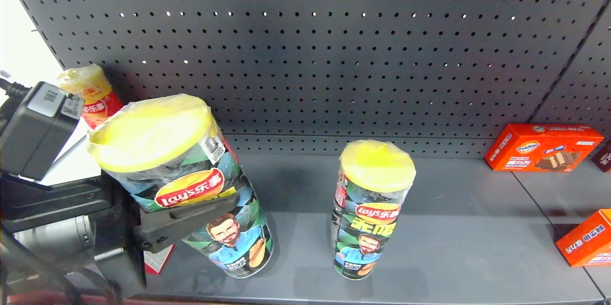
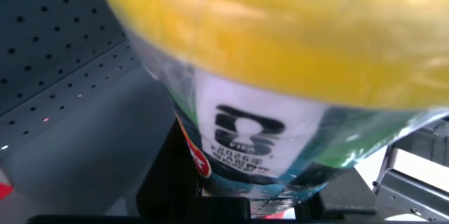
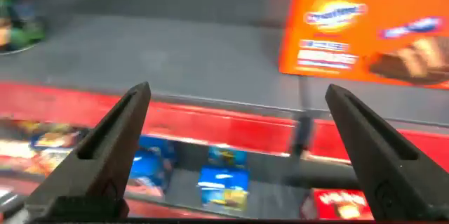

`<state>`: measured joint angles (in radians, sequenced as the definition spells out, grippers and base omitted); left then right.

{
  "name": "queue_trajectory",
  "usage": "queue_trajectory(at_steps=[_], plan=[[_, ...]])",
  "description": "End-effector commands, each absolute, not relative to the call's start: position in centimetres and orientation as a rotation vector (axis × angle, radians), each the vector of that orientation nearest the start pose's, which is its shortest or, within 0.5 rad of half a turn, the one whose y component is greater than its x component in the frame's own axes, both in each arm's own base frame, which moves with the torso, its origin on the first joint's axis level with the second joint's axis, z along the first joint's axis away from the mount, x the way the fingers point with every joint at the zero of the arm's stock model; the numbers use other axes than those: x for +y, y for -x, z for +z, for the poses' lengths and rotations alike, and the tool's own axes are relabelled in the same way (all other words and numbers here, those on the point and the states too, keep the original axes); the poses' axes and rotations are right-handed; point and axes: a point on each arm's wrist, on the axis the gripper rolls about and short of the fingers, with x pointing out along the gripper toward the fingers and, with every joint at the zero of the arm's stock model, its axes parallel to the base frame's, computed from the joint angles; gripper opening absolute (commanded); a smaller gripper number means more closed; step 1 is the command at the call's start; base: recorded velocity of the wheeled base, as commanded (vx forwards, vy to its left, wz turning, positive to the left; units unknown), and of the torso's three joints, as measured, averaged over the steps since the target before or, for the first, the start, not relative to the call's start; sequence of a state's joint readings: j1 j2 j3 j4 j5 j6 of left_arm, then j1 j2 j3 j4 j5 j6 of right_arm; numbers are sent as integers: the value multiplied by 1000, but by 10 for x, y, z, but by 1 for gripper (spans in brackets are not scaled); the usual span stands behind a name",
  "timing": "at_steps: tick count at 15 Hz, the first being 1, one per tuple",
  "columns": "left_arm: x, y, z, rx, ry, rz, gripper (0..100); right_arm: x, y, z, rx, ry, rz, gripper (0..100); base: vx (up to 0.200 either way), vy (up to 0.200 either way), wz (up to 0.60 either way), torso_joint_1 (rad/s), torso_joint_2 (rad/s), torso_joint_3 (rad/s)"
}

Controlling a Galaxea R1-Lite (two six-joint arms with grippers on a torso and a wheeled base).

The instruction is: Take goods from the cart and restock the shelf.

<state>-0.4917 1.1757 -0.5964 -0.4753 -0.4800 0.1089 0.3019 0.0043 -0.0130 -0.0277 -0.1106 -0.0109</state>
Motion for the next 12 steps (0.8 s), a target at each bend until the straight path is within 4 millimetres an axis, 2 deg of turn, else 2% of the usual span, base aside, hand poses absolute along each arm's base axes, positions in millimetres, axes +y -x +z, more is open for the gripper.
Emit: queue_trajectory(at_steps=[1,6,9,12], plan=[[-91,-145,234,55,-101,-986,0,-7,22,75,-6,30,365,100,0,0,0,0,0,0],[-91,-138,225,83,-100,-1017,0,-8,21,76,-5,21,365,100,0,0,0,0,0,0],[-91,-138,226,81,-98,-1022,0,-8,21,76,-5,21,365,100,0,0,0,0,0,0],[-99,-152,228,95,-94,-1045,0,-8,21,76,-5,21,365,100,0,0,0,0,0,0]])
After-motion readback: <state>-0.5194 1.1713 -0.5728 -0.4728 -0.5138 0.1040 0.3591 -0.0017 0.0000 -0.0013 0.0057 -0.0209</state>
